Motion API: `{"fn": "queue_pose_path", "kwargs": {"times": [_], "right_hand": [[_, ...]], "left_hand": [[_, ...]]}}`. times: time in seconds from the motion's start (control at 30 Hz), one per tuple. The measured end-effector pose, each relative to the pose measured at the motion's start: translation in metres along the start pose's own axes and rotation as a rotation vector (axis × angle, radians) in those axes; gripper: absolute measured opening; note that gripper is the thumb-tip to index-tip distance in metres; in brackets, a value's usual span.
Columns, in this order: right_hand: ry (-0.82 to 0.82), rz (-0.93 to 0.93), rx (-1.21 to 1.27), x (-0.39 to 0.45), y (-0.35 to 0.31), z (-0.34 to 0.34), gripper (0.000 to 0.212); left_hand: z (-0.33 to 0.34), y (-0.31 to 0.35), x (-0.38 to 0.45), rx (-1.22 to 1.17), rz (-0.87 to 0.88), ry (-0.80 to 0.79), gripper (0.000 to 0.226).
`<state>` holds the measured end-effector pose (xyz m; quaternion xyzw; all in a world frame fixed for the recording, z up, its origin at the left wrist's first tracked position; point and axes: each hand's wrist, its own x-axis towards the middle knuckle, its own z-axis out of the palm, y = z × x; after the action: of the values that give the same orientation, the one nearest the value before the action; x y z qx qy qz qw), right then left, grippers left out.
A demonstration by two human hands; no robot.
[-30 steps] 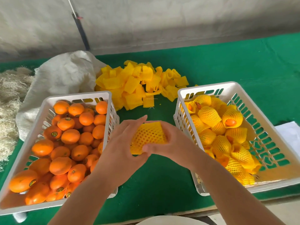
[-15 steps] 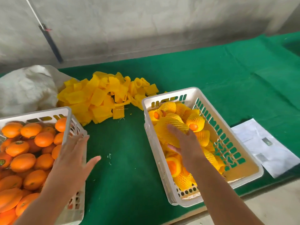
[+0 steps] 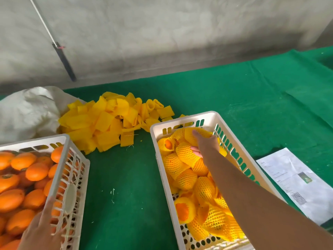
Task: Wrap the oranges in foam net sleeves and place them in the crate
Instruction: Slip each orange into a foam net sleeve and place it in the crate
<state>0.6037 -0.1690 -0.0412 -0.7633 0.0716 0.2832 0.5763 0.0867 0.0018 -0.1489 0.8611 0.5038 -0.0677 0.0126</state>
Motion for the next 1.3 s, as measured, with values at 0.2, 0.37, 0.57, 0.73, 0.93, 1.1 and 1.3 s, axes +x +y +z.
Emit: {"fn": "queue_pose_path", "kwargs": {"times": [0.2, 0.37, 0.57, 0.73, 0.93, 1.1, 1.3], "right_hand": [[-0.030, 0.021, -0.025, 0.013, -0.002, 0.001, 0.095], [0.085, -0.203, -0.128, -0.019, 0.002, -0.008, 0.085], [0.003, -0.600, -0.335, -0.109, 0.010, 0.025, 0.054], [-0.198, -0.761, -0.537, -0.168, 0.020, 0.076, 0.043], [-0.379, -0.803, -0.679, -0.226, 0.053, 0.130, 0.039], [-0.503, -0.764, -0.757, -0.265, 0.082, 0.166, 0.037], [-0.571, -0.728, -0.817, -0.293, 0.103, 0.199, 0.038]], "left_hand": [[-0.026, 0.000, -0.002, -0.332, 0.028, 0.133, 0.040], [-0.051, 0.012, -0.004, -0.421, -0.141, 0.184, 0.132], [-0.067, 0.020, -0.005, -0.490, -0.187, 0.034, 0.123], [-0.075, 0.025, -0.011, -0.543, -0.160, 0.003, 0.107], [-0.093, 0.004, -0.015, -0.530, -0.104, 0.127, 0.056], [-0.082, -0.054, 0.002, -0.325, -0.187, 0.053, 0.056], [-0.059, -0.086, -0.003, -0.038, -0.027, -0.089, 0.038]]}}
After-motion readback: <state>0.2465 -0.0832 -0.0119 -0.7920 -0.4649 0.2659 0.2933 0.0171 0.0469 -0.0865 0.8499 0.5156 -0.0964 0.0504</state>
